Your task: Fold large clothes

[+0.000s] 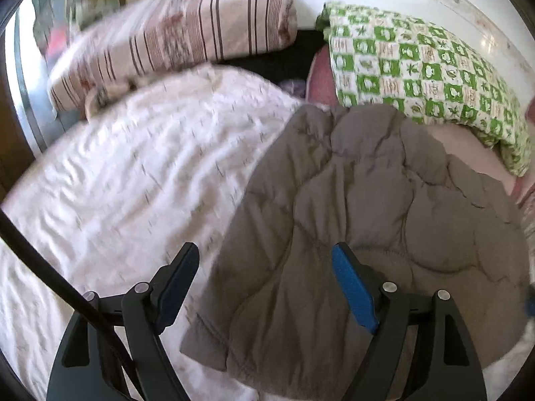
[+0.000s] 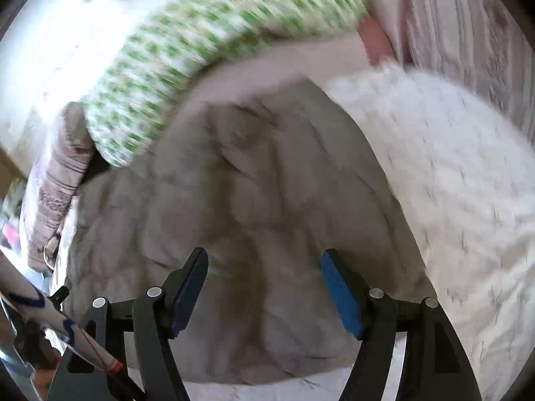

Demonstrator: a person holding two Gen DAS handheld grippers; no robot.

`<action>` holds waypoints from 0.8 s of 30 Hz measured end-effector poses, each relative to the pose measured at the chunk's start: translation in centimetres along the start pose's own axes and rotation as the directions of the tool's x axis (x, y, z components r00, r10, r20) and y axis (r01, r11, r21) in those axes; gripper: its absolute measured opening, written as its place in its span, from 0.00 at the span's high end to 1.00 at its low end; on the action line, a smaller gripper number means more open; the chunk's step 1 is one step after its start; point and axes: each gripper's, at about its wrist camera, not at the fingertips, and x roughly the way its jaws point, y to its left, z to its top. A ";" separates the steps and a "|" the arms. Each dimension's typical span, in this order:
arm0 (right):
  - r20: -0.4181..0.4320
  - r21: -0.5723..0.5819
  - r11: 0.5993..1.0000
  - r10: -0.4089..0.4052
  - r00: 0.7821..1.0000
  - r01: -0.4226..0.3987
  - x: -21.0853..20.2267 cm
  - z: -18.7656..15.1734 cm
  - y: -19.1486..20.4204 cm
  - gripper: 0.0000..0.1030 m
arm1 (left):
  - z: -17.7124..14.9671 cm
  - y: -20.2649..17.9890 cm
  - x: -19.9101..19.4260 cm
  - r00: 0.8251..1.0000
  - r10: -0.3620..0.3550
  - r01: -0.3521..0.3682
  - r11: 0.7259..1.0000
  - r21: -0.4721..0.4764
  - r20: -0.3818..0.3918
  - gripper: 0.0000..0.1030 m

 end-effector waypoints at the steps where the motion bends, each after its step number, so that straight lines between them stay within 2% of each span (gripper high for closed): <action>1: -0.032 0.000 1.000 0.019 0.999 -0.019 0.6 -0.3 -0.6 0.27 | -0.2 0.1 0.7 0.999 -0.016 0.016 1.000 0.000 -0.046 0.22; 3: -0.034 0.000 0.999 0.041 0.999 -0.041 0.1 -0.5 -1.1 0.29 | -0.7 0.2 1.6 0.994 -0.027 0.028 1.000 0.012 -0.107 0.21; 6: 0.015 0.024 0.997 0.069 0.998 -0.069 -2.5 -0.2 -1.7 0.29 | -0.3 1.5 0.4 0.993 -0.064 0.059 0.997 -0.046 -0.101 0.22; 8: 0.061 0.048 0.998 0.047 0.997 -0.050 -4.4 -0.1 -2.7 0.27 | 0.2 3.3 -0.9 0.992 -0.101 0.091 0.990 -0.110 -0.081 0.22; 11: 0.070 0.135 0.990 0.034 0.997 -0.043 -5.7 -0.5 -5.3 0.25 | 0.0 6.0 -1.5 0.987 -0.132 0.113 0.976 -0.185 -0.092 0.22; 13: 0.045 0.231 0.971 0.057 0.997 -0.066 -5.9 -1.1 -7.4 0.25 | -0.7 8.0 -1.2 0.974 -0.186 0.147 0.955 -0.259 -0.131 0.22; 17: 0.030 0.383 0.917 0.108 0.994 -0.111 -6.4 -2.8 -10.2 0.25 | -2.1 10.5 -0.4 0.935 -0.302 0.214 0.898 -0.386 -0.184 0.22; 20: 0.036 0.430 0.893 0.129 0.991 -0.132 -6.9 -3.7 -10.6 0.24 | -3.1 11.0 0.1 0.910 -0.363 0.244 0.858 -0.452 -0.199 0.22; 24: 0.039 0.472 0.870 0.145 0.989 -0.146 -6.5 -4.6 -11.0 0.23 | -3.8 10.3 0.6 0.890 -0.407 0.262 0.827 -0.498 -0.207 0.22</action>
